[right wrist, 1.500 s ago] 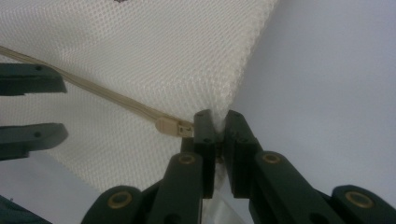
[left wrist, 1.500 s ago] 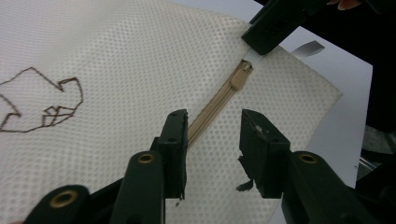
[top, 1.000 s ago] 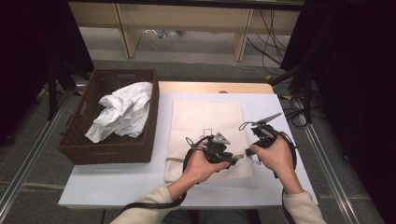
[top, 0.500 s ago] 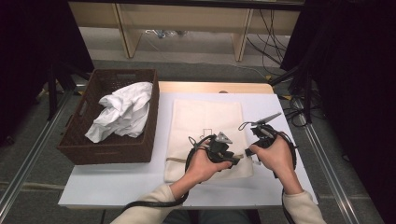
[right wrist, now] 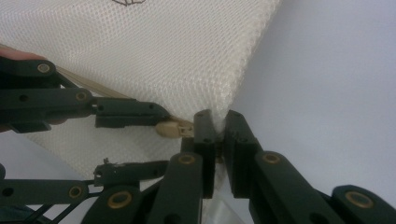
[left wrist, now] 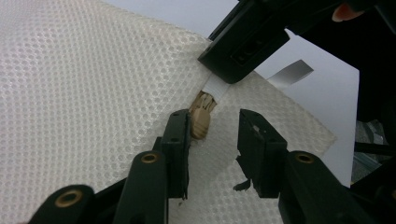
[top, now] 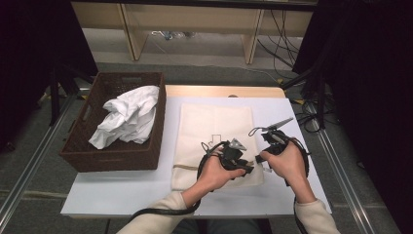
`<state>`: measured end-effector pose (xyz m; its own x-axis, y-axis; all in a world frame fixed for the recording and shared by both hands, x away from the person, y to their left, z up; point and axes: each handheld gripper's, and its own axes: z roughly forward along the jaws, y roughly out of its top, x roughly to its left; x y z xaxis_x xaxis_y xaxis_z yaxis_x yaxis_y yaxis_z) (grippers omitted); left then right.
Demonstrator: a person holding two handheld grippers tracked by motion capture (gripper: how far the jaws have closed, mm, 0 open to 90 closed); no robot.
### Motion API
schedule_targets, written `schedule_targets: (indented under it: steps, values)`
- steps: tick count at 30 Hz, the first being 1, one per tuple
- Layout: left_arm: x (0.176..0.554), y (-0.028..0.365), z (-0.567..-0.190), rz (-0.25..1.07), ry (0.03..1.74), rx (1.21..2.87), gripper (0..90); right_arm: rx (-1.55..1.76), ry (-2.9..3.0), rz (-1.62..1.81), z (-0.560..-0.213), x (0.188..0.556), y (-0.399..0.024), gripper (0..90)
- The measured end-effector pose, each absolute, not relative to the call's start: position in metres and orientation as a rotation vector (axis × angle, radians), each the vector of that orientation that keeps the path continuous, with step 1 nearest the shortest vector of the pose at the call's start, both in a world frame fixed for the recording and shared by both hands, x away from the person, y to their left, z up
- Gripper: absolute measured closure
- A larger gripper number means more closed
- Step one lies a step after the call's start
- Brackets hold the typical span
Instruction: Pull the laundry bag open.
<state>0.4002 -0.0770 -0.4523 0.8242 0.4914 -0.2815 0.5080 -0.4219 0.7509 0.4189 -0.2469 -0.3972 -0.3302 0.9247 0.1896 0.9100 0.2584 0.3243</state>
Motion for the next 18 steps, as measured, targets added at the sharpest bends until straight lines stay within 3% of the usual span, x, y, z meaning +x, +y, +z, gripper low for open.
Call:
schedule_targets:
  steps: [14, 18]
  values:
    - [0.4033, -0.0812, -0.4541, -0.075, 0.798, 2.047, 72.1, 1.765, 2.472, 0.600, -0.3970, 0.4187, -0.2472, 85.5]
    - [0.4051, -0.0806, -0.4544, -0.056, 0.807, 2.062, 79.3, 1.791, 2.460, 0.587, -0.3969, 0.4187, -0.2463, 85.4]
